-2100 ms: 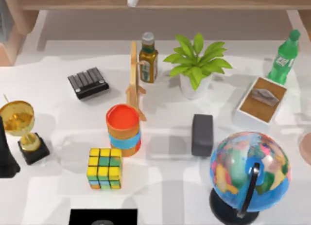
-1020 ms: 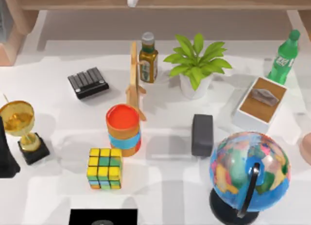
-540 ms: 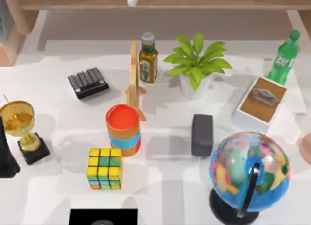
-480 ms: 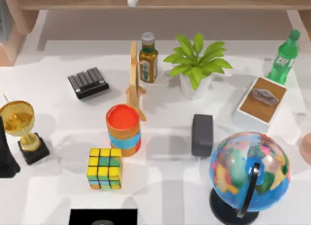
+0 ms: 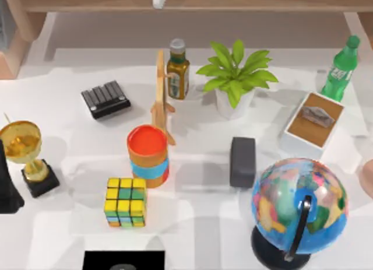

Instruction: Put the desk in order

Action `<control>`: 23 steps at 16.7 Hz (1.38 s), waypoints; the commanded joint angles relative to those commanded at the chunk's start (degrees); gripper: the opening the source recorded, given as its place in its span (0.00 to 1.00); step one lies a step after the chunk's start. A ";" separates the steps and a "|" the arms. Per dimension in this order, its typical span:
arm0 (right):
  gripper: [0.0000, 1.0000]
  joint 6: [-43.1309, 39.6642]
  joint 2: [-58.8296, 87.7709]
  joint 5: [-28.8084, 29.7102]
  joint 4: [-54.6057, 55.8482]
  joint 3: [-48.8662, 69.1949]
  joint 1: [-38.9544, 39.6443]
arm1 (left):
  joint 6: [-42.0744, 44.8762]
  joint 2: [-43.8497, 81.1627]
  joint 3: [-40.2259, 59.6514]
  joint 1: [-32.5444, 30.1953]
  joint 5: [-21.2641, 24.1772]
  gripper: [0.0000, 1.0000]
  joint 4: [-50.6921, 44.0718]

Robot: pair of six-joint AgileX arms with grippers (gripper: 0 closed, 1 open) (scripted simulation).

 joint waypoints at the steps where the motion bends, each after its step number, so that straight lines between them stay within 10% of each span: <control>1: 0.55 0.00 0.00 0.00 0.00 0.00 0.00 | 0.00 0.00 0.00 0.00 0.00 1.00 0.00; 8: 0.02 0.00 0.00 0.00 0.00 0.00 0.00 | 0.00 0.00 0.00 0.00 0.00 1.00 0.00; 23: 0.00 -0.59 3.54 4.15 -4.85 7.52 3.92 | 0.00 0.00 0.00 0.00 0.00 1.00 0.00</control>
